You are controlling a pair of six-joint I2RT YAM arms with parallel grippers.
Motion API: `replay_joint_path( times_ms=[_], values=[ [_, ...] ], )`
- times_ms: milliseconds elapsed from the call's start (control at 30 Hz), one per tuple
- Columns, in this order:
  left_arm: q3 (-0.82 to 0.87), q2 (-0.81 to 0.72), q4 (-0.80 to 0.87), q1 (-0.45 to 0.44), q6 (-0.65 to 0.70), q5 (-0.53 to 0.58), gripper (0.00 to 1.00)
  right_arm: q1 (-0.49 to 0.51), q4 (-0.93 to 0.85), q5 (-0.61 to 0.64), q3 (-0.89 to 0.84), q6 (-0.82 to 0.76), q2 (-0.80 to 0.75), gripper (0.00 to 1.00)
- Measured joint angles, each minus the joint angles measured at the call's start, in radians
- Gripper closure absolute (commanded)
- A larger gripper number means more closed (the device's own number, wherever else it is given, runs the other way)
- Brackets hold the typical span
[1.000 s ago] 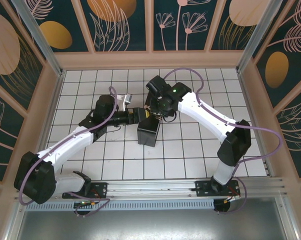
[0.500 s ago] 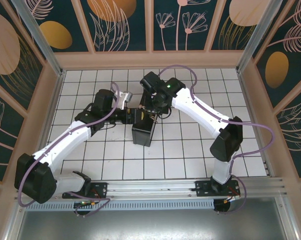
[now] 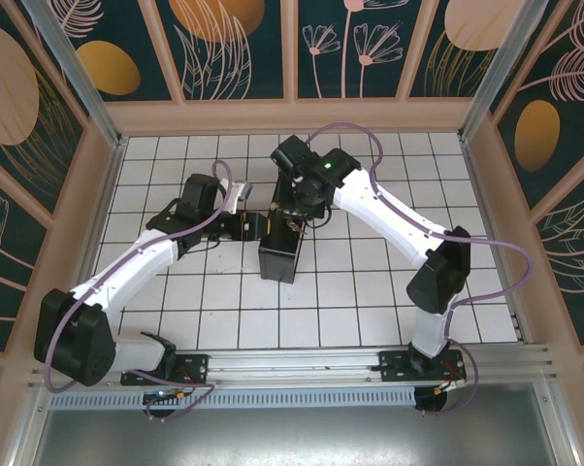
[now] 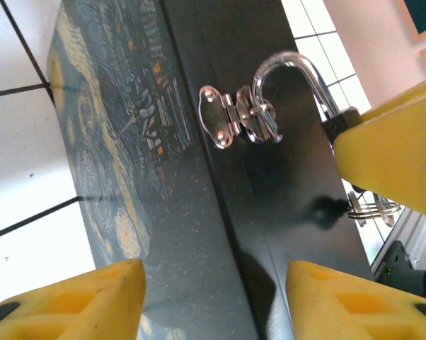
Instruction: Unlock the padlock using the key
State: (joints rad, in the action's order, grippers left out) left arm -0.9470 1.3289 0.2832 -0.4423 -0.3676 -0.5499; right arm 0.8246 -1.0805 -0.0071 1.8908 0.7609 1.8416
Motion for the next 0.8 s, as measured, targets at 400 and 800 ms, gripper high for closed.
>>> replay_joint_path(
  times_ms=[400,800],
  values=[
    [0.024,0.011,-0.056,-0.043,-0.015,-0.002,0.55,-0.005,0.068,0.03,-0.089,0.003,-0.037,1.0],
    [0.033,0.018,-0.097,-0.047,-0.029,0.0,0.57,-0.028,-0.019,0.063,-0.026,-0.074,0.023,1.0]
  ],
)
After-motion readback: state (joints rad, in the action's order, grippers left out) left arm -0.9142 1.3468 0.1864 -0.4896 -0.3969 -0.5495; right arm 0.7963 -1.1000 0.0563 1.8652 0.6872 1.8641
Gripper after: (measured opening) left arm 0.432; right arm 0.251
